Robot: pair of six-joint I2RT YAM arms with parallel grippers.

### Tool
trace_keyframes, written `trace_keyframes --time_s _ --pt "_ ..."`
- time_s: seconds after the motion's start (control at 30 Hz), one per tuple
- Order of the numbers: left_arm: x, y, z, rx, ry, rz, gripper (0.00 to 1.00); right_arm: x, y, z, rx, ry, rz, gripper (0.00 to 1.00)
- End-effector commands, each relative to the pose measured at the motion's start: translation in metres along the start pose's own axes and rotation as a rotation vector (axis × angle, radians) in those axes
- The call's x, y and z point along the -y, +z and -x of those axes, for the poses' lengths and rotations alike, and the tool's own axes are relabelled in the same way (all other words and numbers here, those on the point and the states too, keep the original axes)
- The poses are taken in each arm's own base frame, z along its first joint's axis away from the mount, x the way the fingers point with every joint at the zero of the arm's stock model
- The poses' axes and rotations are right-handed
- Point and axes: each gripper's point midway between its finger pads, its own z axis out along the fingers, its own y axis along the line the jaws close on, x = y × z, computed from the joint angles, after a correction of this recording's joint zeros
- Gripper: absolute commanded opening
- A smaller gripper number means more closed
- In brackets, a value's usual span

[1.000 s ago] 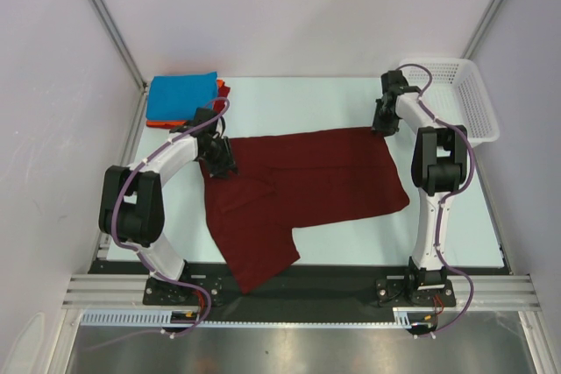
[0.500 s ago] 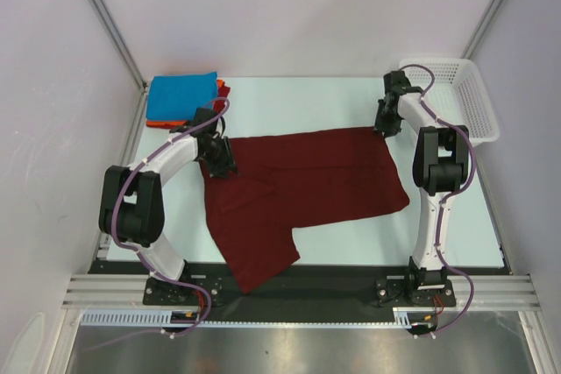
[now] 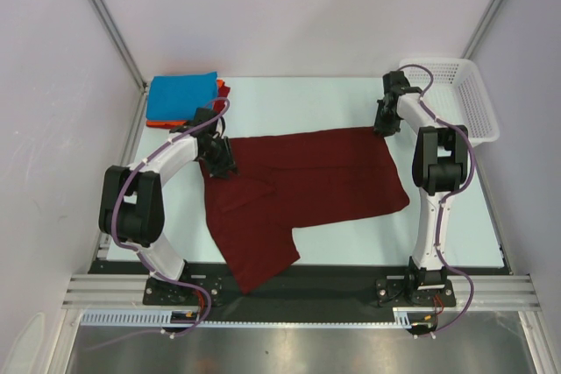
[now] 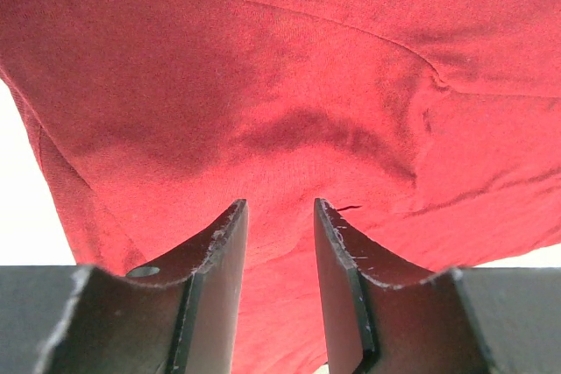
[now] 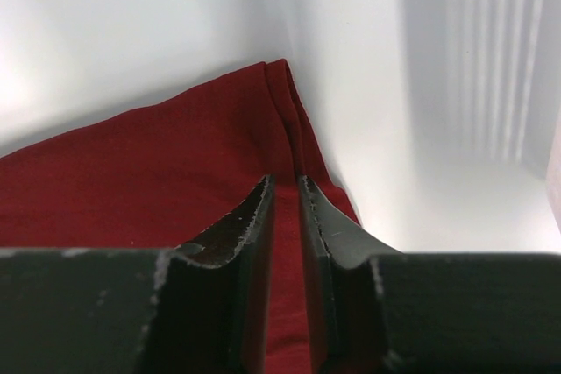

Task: Fold and stack the t-shirts
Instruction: Fold the tshirt

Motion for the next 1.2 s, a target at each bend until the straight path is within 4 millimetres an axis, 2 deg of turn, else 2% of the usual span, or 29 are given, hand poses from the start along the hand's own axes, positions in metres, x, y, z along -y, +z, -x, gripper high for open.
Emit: trace_keyframes --time_s 0.0,0.2,0.37,0.47,0.57,0.7,0.83,0.9,0.93,0.97,1.17 --pt "0.005 -0.011 0.009 0.043 0.018 -0.033 0.41 0.002 0.004 0.003 0.009 -0.019 -0.003 0.22" --pt "0.004 -0.011 0.006 0.039 0.017 -0.03 0.41 0.004 0.006 0.004 0.009 -0.019 -0.009 0.25" --pt "0.004 -0.011 0.007 0.041 0.017 -0.033 0.41 0.004 0.009 0.003 0.0 -0.018 -0.005 0.22" --pt "0.004 -0.012 0.007 0.043 0.019 -0.03 0.41 0.0 0.01 0.005 0.005 -0.024 0.011 0.16" --pt "0.002 -0.012 0.007 0.043 0.021 -0.026 0.41 -0.002 0.012 0.009 0.007 -0.022 0.018 0.0" --pt "0.001 -0.013 0.005 0.046 0.021 -0.024 0.41 -0.005 0.008 0.02 0.035 -0.022 0.017 0.0" --pt "0.0 -0.014 0.004 0.05 0.017 -0.022 0.41 -0.006 -0.007 0.046 0.112 -0.008 0.003 0.0" --pt "-0.001 -0.013 0.003 0.046 0.014 -0.02 0.41 -0.006 -0.007 0.051 0.121 -0.007 -0.004 0.0" --pt "-0.001 -0.014 0.004 0.05 0.012 -0.021 0.41 -0.006 -0.011 0.059 0.137 -0.003 -0.001 0.0" --pt "0.0 -0.014 0.005 0.054 0.013 -0.024 0.41 -0.004 -0.004 0.054 0.11 -0.007 -0.01 0.0" --pt "-0.002 -0.016 0.006 0.055 0.009 -0.024 0.41 -0.001 0.009 0.052 0.088 -0.014 -0.02 0.0"
